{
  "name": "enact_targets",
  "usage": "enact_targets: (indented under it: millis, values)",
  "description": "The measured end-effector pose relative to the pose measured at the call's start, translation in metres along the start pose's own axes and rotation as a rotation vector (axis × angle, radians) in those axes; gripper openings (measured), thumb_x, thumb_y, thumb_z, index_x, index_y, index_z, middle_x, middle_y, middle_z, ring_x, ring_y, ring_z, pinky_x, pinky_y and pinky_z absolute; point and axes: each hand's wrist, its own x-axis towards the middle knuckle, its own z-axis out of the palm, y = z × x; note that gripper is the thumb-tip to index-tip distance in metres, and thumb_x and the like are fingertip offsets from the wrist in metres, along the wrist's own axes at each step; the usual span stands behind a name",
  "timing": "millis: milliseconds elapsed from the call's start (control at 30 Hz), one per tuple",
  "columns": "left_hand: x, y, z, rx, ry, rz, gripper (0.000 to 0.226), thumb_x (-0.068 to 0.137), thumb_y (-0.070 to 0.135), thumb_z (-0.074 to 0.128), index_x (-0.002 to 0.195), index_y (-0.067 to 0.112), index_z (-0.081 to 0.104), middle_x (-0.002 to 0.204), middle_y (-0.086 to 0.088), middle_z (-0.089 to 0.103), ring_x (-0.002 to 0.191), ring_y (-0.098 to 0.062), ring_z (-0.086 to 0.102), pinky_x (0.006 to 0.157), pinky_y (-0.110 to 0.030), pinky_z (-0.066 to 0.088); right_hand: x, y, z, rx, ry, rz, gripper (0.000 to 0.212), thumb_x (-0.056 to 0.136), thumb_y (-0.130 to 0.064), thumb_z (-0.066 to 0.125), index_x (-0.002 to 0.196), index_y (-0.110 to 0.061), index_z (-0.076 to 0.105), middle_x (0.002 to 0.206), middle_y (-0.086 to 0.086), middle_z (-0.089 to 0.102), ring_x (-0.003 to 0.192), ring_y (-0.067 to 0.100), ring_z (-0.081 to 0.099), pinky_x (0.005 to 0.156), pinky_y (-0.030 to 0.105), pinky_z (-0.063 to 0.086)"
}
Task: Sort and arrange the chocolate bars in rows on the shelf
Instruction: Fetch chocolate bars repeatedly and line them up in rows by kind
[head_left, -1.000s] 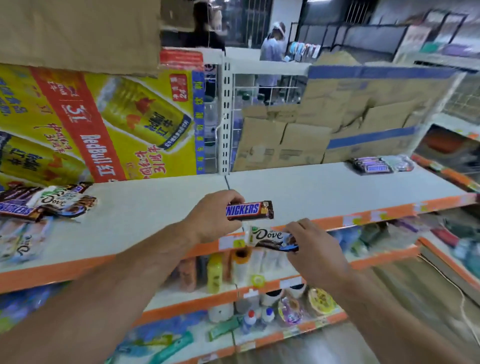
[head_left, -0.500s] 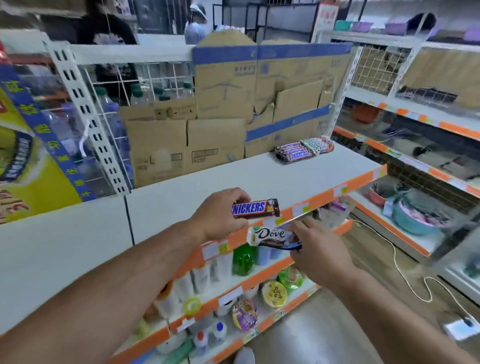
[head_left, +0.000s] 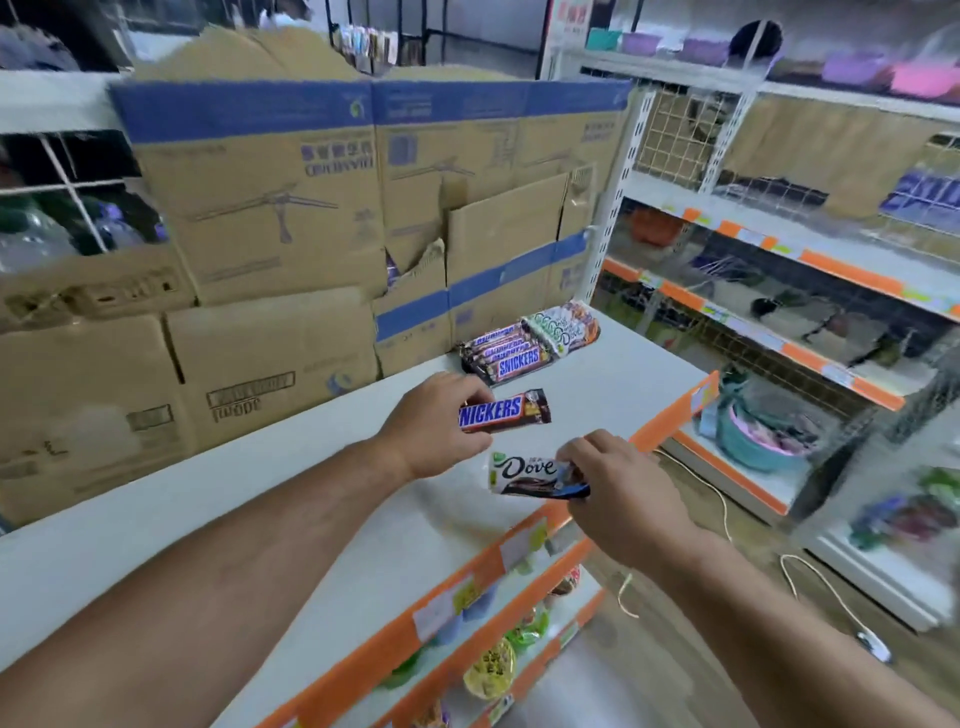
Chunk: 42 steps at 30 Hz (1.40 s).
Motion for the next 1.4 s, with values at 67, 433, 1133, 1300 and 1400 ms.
enact_targets:
  millis: [67, 433, 1133, 1300, 1400]
  values:
    - [0.02, -0.002, 0.011, 0.024, -0.007, 0.012, 0.036, 0.071, 0.032, 0.075, 0.104, 0.028, 0.062, 0.103, 0.007, 0.06, 0.092, -0.008, 0.049, 0.081, -0.028, 0.045, 0.015, 0.015, 0.002, 0.009, -0.017, -0.004, 0.035, 0.073, -0.016, 0.061, 0.105, -0.031, 0.056, 0.099, -0.006, 0.053, 0.093, 0.023, 0.053, 0.064, 0.04, 0.05]
    - [0.122, -0.014, 0.082, 0.254, 0.067, -0.008, 0.037, 0.066, 0.039, 0.065, 0.099, 0.022, 0.068, 0.099, 0.001, 0.064, 0.096, -0.021, 0.052, 0.088, -0.036, 0.045, 0.118, 0.135, 0.028, 0.042, -0.1, -0.131, 0.033, 0.072, -0.02, 0.061, 0.103, -0.031, 0.056, 0.1, -0.006, 0.052, 0.099, 0.02, 0.053, 0.066, 0.032, 0.048]
    - [0.144, 0.012, 0.119, 0.406, 0.192, -0.472, 0.029, 0.08, 0.031, 0.069, 0.109, 0.024, 0.068, 0.109, 0.005, 0.059, 0.106, -0.018, 0.046, 0.098, -0.037, 0.039, 0.221, 0.221, 0.044, 0.204, -0.279, -0.557, 0.029, 0.069, -0.026, 0.059, 0.097, -0.031, 0.058, 0.094, -0.008, 0.052, 0.089, 0.018, 0.055, 0.061, 0.028, 0.037]
    - [0.145, 0.009, 0.122, 0.387, 0.217, -0.489, 0.031, 0.083, 0.032, 0.067, 0.113, 0.025, 0.064, 0.114, 0.007, 0.055, 0.11, -0.014, 0.043, 0.101, -0.035, 0.037, 0.218, 0.222, 0.043, 0.192, -0.282, -0.527, 0.029, 0.071, -0.026, 0.058, 0.1, -0.03, 0.059, 0.096, -0.007, 0.054, 0.088, 0.02, 0.056, 0.061, 0.03, 0.042]
    - [0.141, 0.009, 0.127, 0.431, 0.237, -0.464, 0.037, 0.078, 0.032, 0.069, 0.114, 0.024, 0.063, 0.111, 0.006, 0.056, 0.107, -0.017, 0.044, 0.099, -0.038, 0.038, 0.215, 0.223, 0.042, 0.193, -0.266, -0.486, 0.028, 0.073, -0.025, 0.061, 0.1, -0.03, 0.06, 0.096, -0.007, 0.054, 0.087, 0.019, 0.056, 0.063, 0.03, 0.044]
